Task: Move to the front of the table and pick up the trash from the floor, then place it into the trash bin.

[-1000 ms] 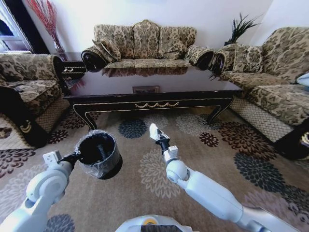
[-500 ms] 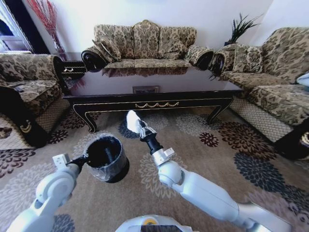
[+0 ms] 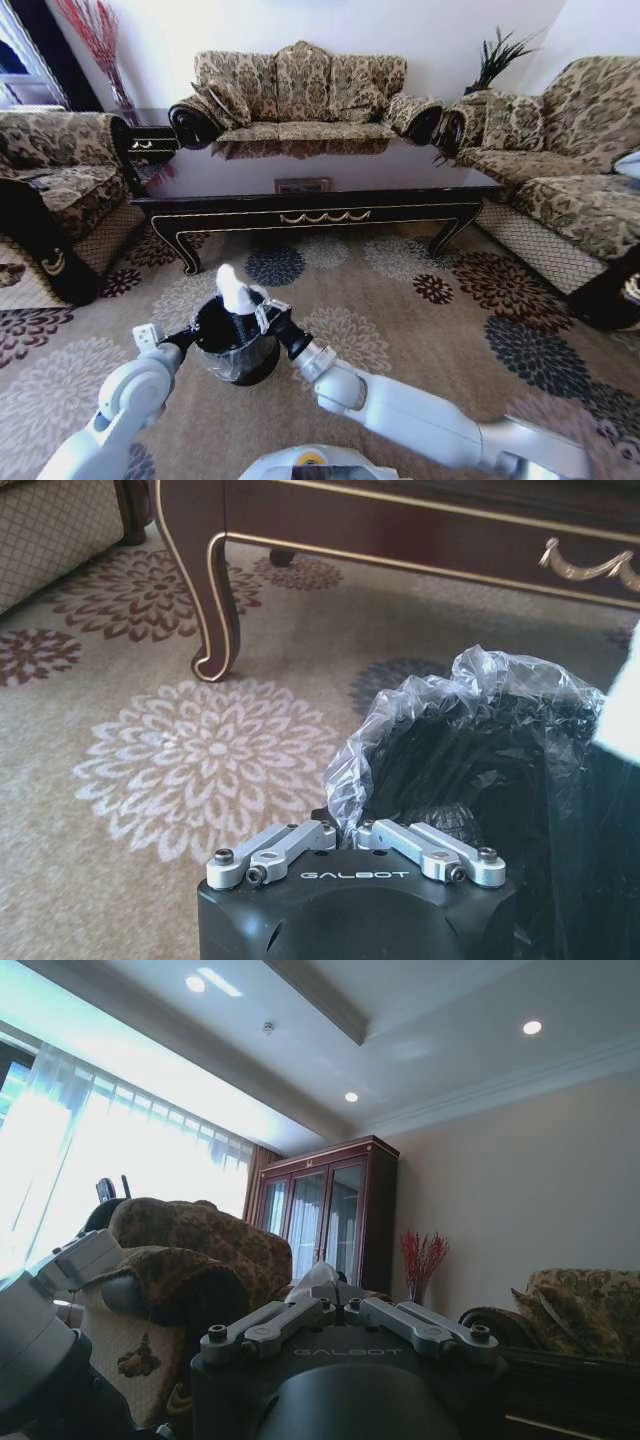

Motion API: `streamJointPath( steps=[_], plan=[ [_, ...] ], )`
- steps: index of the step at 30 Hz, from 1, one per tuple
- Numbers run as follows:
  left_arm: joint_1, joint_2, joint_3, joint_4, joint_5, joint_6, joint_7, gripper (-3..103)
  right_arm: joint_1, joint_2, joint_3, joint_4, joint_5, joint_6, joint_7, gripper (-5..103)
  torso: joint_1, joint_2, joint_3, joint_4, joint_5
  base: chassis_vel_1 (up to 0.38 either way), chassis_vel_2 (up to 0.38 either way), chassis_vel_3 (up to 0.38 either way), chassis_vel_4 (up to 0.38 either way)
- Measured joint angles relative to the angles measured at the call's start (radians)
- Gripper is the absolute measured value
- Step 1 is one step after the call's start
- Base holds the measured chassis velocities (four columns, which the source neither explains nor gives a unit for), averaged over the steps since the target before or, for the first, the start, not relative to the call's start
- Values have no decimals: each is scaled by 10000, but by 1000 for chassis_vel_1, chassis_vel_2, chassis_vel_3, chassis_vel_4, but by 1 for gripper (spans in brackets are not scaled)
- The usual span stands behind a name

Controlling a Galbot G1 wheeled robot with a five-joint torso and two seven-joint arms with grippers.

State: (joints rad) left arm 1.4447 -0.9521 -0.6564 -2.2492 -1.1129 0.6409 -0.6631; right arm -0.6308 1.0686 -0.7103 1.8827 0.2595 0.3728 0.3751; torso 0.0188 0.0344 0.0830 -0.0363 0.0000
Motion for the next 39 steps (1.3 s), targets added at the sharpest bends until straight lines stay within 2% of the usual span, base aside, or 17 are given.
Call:
streamJointPath(
  steps=[9, 10, 12, 16, 17, 20, 22, 25, 27, 29, 30, 33, 34, 36, 39],
  plan=[
    [38, -17, -235, -299, -104, 0, 97, 4, 201, 348, -260, -379, -145, -80, 83, -2, 0, 0, 0, 0, -1, 0, 0, 0, 0],
    [65, -15, -360, -367, -147, 0, 99, 4, 235, 390, -308, -426, -141, -137, 116, 8, 0, 0, 0, 1, 0, 0, 0, 0, 0],
    [74, -11, -404, -389, -166, 0, 99, 4, 241, 398, -319, -435, -139, -152, 123, 8, 0, 0, 0, 0, 0, 0, 0, 0, 0],
    [184, 23, -682, -512, -261, 12, 103, 4, 257, 465, -356, -495, -116, -239, 178, 30, 0, 0, 0, 0, -1, 0, 0, 0, 0],
    [184, 23, -682, -512, -261, 12, 103, 4, 257, 465, -356, -495, -116, -239, 178, 30, 0, 0, 0, 0, -1, 0, 0, 0, 0],
    [264, 18, -780, -587, -278, 21, 112, 4, 254, 488, -357, -517, -77, -262, 198, 46, 0, 0, 0, 0, -1, 0, 0, 0, 0],
    [269, 16, -786, -590, -278, 21, 112, 4, 253, 488, -355, -517, -69, -263, 199, 46, 0, 0, 0, 0, -1, 0, 0, 0, 0],
    [321, 5, -848, -624, -279, 25, 114, 4, 243, 487, -340, -518, -31, -264, 201, 62, 0, 0, 0, 0, -1, 0, 0, 0, 0],
    [328, 2, -857, -631, -279, 26, 115, 4, 243, 485, -337, -520, -30, -264, 201, 62, 0, 0, 0, 0, 0, 0, 0, 0, 0],
    [337, -6, -882, -654, -279, 29, 117, 4, 247, 475, -323, -532, -29, -264, 200, 73, 0, 0, 0, 0, -1, 0, 0, 0, 0],
    [337, -6, -882, -654, -279, 29, 117, 4, 247, 475, -323, -532, -29, -264, 200, 73, 0, 0, 0, 0, -1, 0, 0, 0, 0],
    [363, -21, -966, -654, -284, 30, 125, 4, 223, 460, -144, -538, 69, -262, 200, 90, 0, 0, 0, 0, -1, 0, 0, 0, 0],
    [363, -21, -966, -654, -284, 30, 125, 4, 223, 460, -144, -538, 69, -262, 200, 90, 0, 0, 0, 0, -1, 0, 0, 0, 0],
    [358, -43, -1061, -515, -287, 29, 134, 4, 169, 459, 151, -538, 274, -263, 221, 98, 0, 0, 0, 0, -1, 0, 0, 0, 0],
    [331, -114, -1203, -116, -245, -58, 127, 4, 157, 355, 605, -538, 696, -300, 372, 100, 0, 0, 0, 0, 0, 0, 0, 0, 0]
  ],
)
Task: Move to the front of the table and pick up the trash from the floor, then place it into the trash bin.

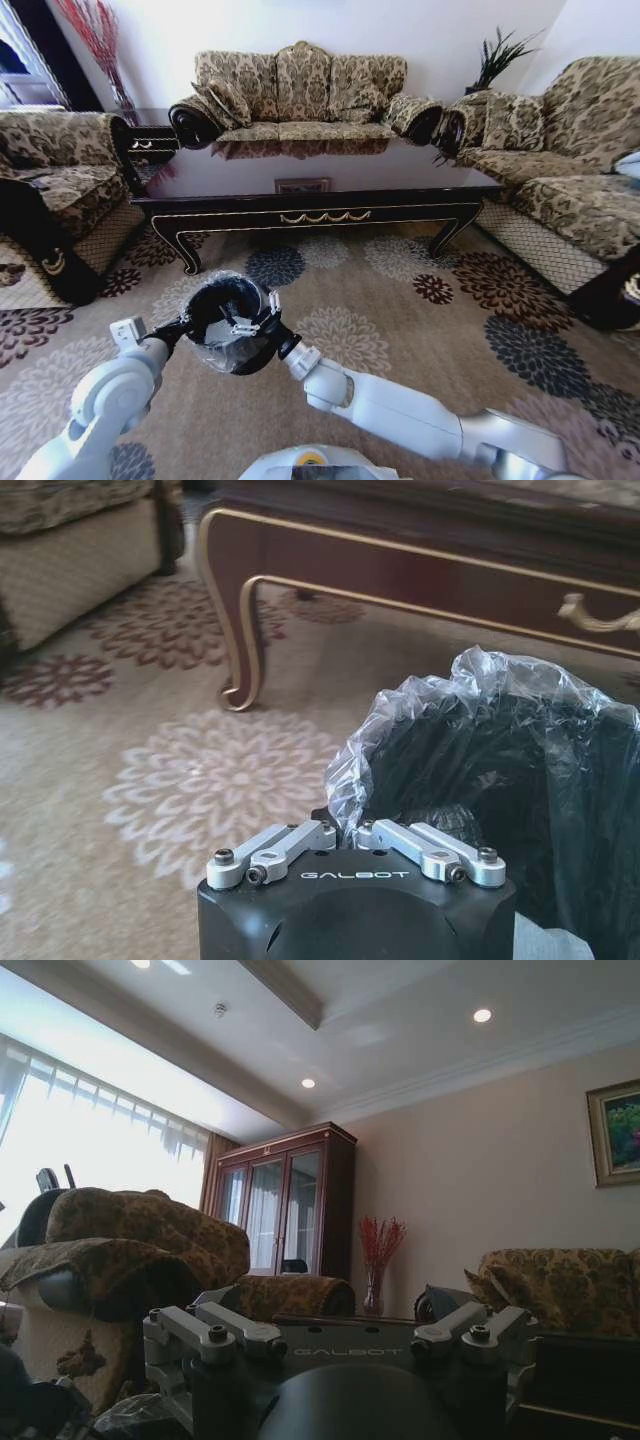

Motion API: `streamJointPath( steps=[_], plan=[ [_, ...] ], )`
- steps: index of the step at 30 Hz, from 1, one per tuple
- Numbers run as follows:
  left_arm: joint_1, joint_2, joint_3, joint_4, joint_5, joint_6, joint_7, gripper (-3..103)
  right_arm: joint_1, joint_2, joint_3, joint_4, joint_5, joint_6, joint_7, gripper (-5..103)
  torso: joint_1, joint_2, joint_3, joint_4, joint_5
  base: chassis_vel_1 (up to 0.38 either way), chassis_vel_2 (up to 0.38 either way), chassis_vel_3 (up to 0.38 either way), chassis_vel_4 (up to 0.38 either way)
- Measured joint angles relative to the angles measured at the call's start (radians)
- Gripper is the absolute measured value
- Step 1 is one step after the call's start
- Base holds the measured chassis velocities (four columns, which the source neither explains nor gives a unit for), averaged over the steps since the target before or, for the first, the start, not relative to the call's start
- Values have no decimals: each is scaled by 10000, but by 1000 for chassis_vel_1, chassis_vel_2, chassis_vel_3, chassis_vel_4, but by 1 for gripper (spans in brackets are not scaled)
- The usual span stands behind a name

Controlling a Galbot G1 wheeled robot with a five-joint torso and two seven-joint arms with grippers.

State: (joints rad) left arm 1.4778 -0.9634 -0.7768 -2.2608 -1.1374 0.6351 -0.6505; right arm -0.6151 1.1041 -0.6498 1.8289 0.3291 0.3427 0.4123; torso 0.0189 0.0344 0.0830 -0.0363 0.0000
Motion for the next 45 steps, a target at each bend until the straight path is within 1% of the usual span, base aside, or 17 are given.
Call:
streamJointPath(
  steps=[5, 7, 9, 10, 13, 14, 17, 19, 22, 24, 25, 26, 33, 37, 41, 44, 45],
  plan=[
    [1, -256, -159, 572, 74, -137, -74, 4, 47, -210, 519, 29, 502, -106, 315, 100, 0, -1, 0, 2, 0, 0, 0, 0, 0],
    [-42, -523, -322, 1017, 65, -259, -82, 4, 19, -339, 981, 56, 648, -140, 483, 100, 0, 0, 0, 3, -1, 0, 0, 0, 0],
    [-175, -708, -482, 1504, 40, -402, -211, 4, -138, -421, 1499, 16, 751, -103, 498, 100, 0, 0, 0, 0, 0, 0, 0, 0, 0],
    [-175, -708, -482, 1504, 40, -402, -211, 4, -138, -421, 1499, 16, 751, -103, 498, 100, 0, 0, 0, 0, 0, 0, 0, 0, 0],
    [-361, -956, -745, 2302, 33, -689, -313, 4, -367, -562, 2056, -47, 1100, -18, 488, 100, 0, 0, 1, 2, 0, 0, 0, 0, 0],
    [-361, -956, -745, 2302, 33, -689, -313, 4, -367, -562, 2056, -47, 1100, -18, 488, 100, 0, 0, 1, 2, 0, 0, 0, 0, 0],
    [-439, -1160, -855, 3016, 141, -951, 126, 4, -620, -718, 2505, -123, 1205, 12, 501, 100, 0, 0, 1, 1, 0, 0, 0, 0, 0],
    [-444, -1182, -854, 3084, 177, -986, 213, 4, -646, -722, 2538, -134, 1197, 17, 501, 100, 0, 0, 1, 1, 0, 0, 0, 0, 0],
    [-550, -1333, -746, 3512, 692, -1352, 966, 4, -940, -706, 2878, -286, 1091, 34, 499, 100, 0, 0, 0, 0, 0, 0, 0, 0, 0],
    [-567, -1340, -738, 3547, 757, -1395, 1043, 4, -962, -702, 2904, -307, 1076, 36, 499, 100, 0, 0, 0, 0, 0, 0, 0, 0, 0],
    [-674, -1346, -729, 3725, 1011, -1583, 1288, 4, -1045, -684, 3007, -397, 1015, 58, 497, 100, 0, 0, 0, 0, 0, 0, 0, 0, 0],
    [-715, -1346, -742, 3785, 1034, -1616, 1317, 4, -1066, -681, 3031, -426, 999, 66, 497, 100, 0, 0, 0, -1, 1, 0, 0, 0, 0],
    [-848, -1455, -960, 4073, 744, -1498, 1227, 4, -1187, -638, 3195, -689, 795, 137, 491, 100, 0, -1, 0, 0, 0, 0, 0, 0, 0],
    [-761, -1828, -1318, 3987, 206, -955, 870, 4, -1182, -491, 3195, -968, 671, 154, 489, 100, 0, 0, 0, 0, -1, 0, 0, 0, 0],
    [-747, -1896, -1503, 4216, 180, -780, 710, 4, -1169, -423, 3164, -1010, 662, 155, 488, 100, 0, 0, 0, -1, 1, 0, 0, 0, 0],
    [-717, -1900, -1601, 4526, 203, -717, 653, 4, -1159, -413, 3141, -1035, 656, 155, 488, 100, 0, 0, -1, 6, 1, 0, 0, 0, 0],
    [-708, -1900, -1624, 4615, 200, -730, 664, 4, -1155, -413, 3135, -1043, 650, 157, 486, 100, -1, 0, -2, 0, 6, 0, 0, 0, 0]
  ],
)
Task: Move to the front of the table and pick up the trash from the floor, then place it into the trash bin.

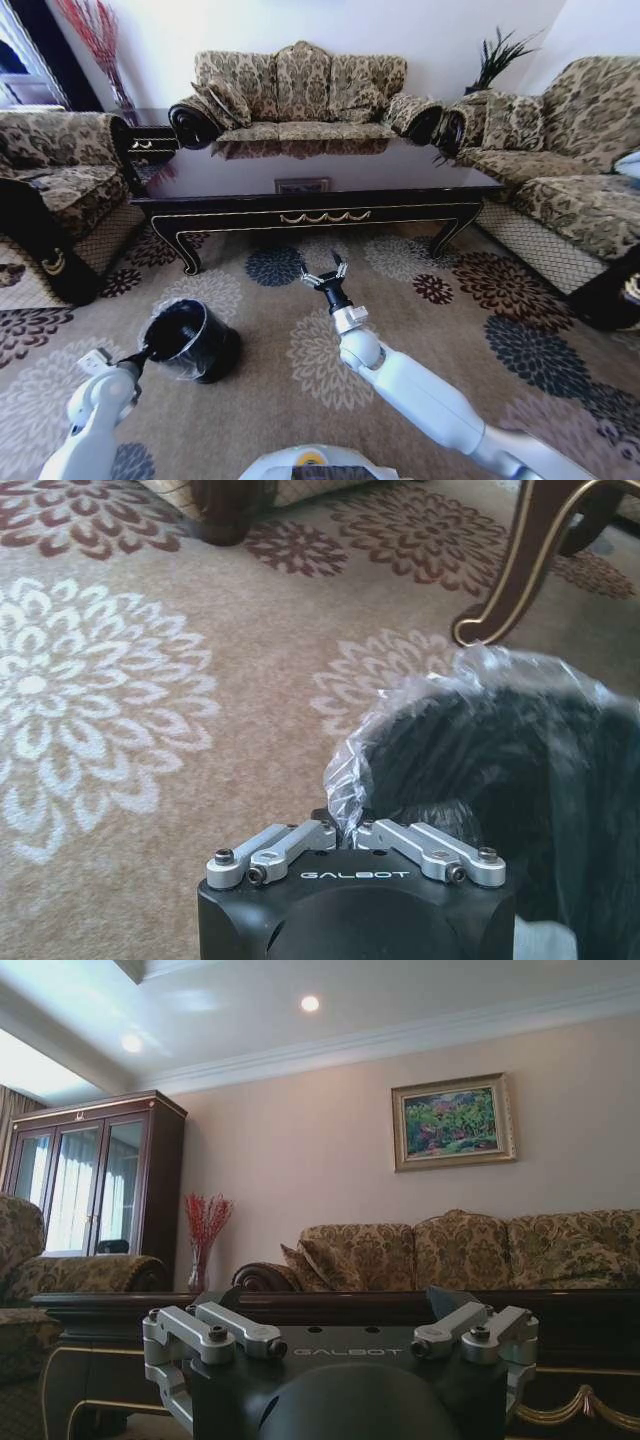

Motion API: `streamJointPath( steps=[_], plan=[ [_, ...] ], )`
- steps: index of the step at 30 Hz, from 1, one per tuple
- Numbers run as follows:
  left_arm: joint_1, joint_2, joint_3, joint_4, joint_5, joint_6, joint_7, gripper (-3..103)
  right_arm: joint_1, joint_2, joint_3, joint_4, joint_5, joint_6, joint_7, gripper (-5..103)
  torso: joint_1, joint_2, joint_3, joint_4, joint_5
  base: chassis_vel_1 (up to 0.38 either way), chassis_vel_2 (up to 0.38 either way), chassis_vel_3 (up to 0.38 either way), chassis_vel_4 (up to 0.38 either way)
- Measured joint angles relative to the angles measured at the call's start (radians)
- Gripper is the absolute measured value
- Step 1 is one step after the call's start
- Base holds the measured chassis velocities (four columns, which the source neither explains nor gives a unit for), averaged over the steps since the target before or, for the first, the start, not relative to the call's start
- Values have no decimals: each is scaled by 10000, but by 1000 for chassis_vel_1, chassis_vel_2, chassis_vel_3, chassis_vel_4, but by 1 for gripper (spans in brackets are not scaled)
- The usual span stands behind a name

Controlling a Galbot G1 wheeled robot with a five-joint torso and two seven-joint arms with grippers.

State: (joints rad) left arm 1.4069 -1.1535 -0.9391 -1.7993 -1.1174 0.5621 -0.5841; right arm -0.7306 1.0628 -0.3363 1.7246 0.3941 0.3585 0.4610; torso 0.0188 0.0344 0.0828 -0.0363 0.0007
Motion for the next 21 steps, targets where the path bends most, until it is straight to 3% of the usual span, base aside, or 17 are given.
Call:
streamJointPath(
  steps=[11, 13, 15, 19, 20, 21],
  plan=[
    [-9, -6, -7, 23, 314, -192, 118, 1, -43, 9, -60, -35, -62, 37, -11, 100, 0, 0, 3, -1, -14, 0, 0, 0, 0],
    [-9, 3, -9, -52, 318, -236, 121, 4, -69, -3, -44, -29, -69, 45, -12, 100, 1, 0, 4, 0, -15, 0, 0, 0, 0],
    [-4, 58, -39, -356, 318, -294, 158, 15, -143, -44, 13, 11, -87, 63, -24, 100, 1, 0, 3, 1, -10, 0, 0, 0, 0],
    [40, 127, -112, -736, 317, -300, 60, 26, -245, -87, 87, 65, -115, 73, -29, 100, 1, 0, 3, -1, -6, 0, 0, 0, 0],
    [117, 145, -205, -1022, 292, -282, -66, 36, -307, -109, 144, 116, -125, 75, -31, 100, 1, 0, 3, 2, -5, 0, 0, 0, 0],
    [117, 145, -205, -1022, 292, -282, -66, 36, -307, -109, 144, 116, -125, 75, -31, 100, 1, 0, 3, 2, -5, 0, 0, 0, 0]
  ],
)
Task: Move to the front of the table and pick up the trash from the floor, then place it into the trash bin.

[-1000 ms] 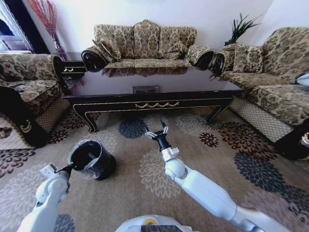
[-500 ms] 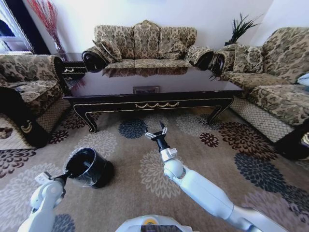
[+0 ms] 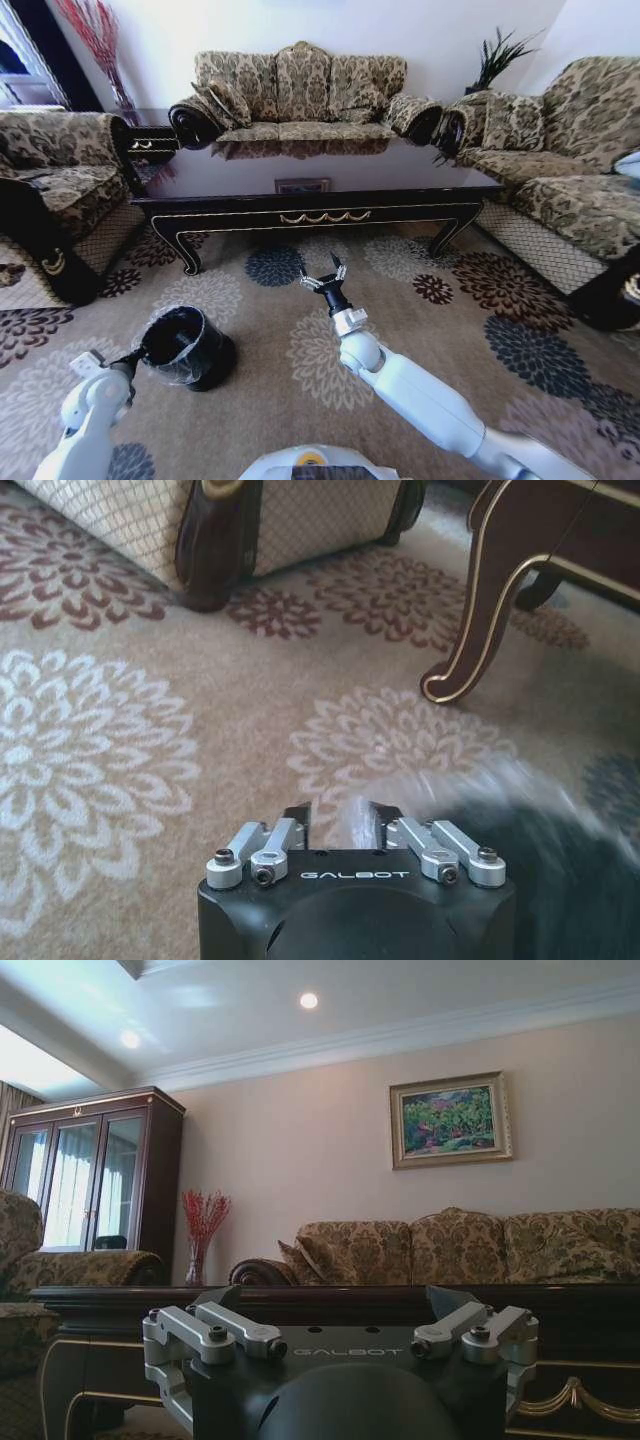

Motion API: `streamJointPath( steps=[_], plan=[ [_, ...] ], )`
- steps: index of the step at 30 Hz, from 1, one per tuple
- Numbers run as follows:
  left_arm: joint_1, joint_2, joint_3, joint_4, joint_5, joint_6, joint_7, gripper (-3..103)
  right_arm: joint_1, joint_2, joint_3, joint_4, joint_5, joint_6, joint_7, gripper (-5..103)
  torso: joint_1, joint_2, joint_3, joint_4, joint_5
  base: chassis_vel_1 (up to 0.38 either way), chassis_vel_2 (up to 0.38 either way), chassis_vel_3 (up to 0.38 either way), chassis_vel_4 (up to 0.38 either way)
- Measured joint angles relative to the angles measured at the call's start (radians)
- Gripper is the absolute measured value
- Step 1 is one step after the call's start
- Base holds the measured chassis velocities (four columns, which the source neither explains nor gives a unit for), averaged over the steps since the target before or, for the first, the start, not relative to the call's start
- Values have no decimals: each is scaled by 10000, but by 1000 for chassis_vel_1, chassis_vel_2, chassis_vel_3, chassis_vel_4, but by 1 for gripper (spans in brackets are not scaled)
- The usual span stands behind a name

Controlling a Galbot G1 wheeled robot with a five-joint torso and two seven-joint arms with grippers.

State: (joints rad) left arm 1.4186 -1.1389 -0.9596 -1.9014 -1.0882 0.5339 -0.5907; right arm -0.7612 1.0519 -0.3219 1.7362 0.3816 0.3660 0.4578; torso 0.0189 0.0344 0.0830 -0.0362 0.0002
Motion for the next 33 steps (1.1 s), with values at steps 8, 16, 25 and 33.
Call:
streamJointPath(
  steps=[8, 16, 25, 33],
  plan=[
    [502, -104, -747, -1486, -364, 270, -596, 64, -236, -75, 396, 168, 28, -182, 158, 100, 0, 0, 0, 0, -2, 0, 0, 0, 0],
    [1225, -207, -1637, -3445, -425, 205, -780, 92, -732, -234, 982, 384, 171, -956, 706, 100, -1, 0, -1, -1, 1, 0, 0, 0, 0],
    [2971, 66, -2207, -3933, 1052, -2947, 2748, 100, -1581, -706, 1983, 951, 482, -1423, 1041, 100, 0, 0, -2, 3, 1, 0, 0, 0, 0],
    [3874, -507, -2068, -2907, 2058, -5196, 5497, 100, -2844, -795, 3313, 951, -104, -662, 337, 100, -1, 0, -1, 0, -5, 0, 0, 0, 0]
  ],
)
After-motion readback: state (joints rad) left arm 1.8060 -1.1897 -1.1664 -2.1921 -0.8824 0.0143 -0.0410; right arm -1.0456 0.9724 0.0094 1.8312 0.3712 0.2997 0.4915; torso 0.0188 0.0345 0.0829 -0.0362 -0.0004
